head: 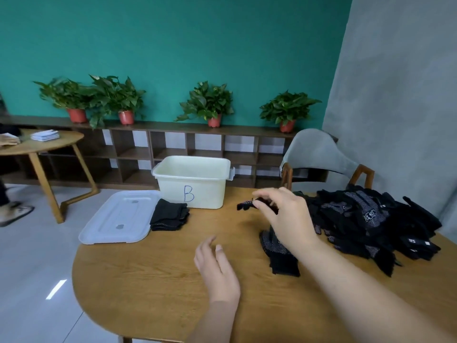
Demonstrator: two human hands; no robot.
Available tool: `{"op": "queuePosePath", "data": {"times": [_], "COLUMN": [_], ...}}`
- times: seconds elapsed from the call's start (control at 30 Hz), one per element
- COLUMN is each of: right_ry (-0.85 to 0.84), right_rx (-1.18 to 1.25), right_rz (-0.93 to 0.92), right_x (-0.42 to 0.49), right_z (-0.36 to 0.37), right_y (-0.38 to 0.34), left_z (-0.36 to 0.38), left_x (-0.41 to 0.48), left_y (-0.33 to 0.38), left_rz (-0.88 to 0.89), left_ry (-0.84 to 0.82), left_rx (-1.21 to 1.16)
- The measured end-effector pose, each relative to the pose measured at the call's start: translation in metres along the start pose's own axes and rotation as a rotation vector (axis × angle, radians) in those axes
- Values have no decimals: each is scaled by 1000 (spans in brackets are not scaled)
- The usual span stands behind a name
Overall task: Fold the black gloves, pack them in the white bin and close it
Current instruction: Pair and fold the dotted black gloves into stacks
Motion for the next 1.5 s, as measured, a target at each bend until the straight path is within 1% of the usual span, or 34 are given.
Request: {"op": "queuePosePath", "data": {"times": [0.03, 0.07, 0.13, 0.17, 0.2, 0.23, 0.3, 0.33, 0.37, 0.43, 0.5, 0.57, 0.63, 0.73, 0.83, 0.87, 0.93, 1.0, 1.1, 1.2, 1.3, 1.33, 1.37, 1.43, 1.5], "right_ry": [-87, -215, -473, -511, -471, -380, -231, -212, -245, -391, -504, -579, -630, -666, -676, -670, -635, -585, -511, -441, -409, -356, -266, -43, 141], "right_rx": [-17, -36, -62, -79, -110, -168, -350, -435, -498, -548, -496, -433, -407, -407, -414, -420, -438, -473, -587, -629, -600, -548, -481, -338, -241], "right_rz": [-23, -27, 20, 49, 83, 111, 203, 265, 314, 347, 326, 317, 316, 319, 328, 328, 328, 328, 306, 390, 440, 460, 475, 499, 469], "right_x": [-14, -30, -71, -90, -104, -115, -134, -142, -150, -165, -169, -164, -156, -145, -134, -131, -123, -113, -99, -88, -77, -72, -66, -51, -40], "right_z": [12, 26, 51, 56, 55, 49, 34, 29, 29, 39, 51, 60, 66, 75, 85, 89, 93, 95, 99, 98, 101, 99, 93, 72, 42], "right_y": [1, 5, 20, 29, 38, 48, 68, 76, 84, 95, 100, 103, 108, 117, 125, 128, 134, 139, 146, 154, 160, 160, 159, 150, 130], "left_z": [1, 1, 2, 2, 3, 5, 7, 9, 10, 14, 20, 28, 39, 48, 43, 38, 30, 22, 18, 18, 19, 18, 18, 18, 18], "left_x": [1, 2, 3, 3, 3, 3, 4, 4, 4, 3, 0, -6, -14, -22, -19, -16, -11, -8, -9, -7, -7, -7, -7, -6, -5], "left_y": [0, -1, -3, -4, -5, -5, -6, -7, -7, -8, -8, -4, -1, -8, -14, -15, -17, -16, -13, -10, -9, -9, -10, -10, -11], "left_rz": [-2, -3, -7, -4, 3, 13, 24, 24, 26, 53, 123, 259, 378, 480, 561, 587, 615, 615, 633, 641, 638, 638, 639, 642, 644], "left_ry": [3, 7, 4, -5, -16, -28, -49, -58, -68, -100, -163, -255, -407, -662, -827, -855, -857, -807, -740, -727, -723, -722, -718, -704, -692], "left_rx": [6, 16, 39, 47, 56, 66, 80, 86, 97, 131, 203, 281, 400, 690, 894, 932, 961, 939, 899, 880, 866, 863, 863, 865, 862]}}
Point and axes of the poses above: each hand's wrist, its own x-axis towards the middle knuckle, its own z-axis out of the palm, y = z × x, the point moved 7 cm from there along x, towards the middle knuckle, and after that the axes turned 9 degrees about y, right-handed, at the moved point
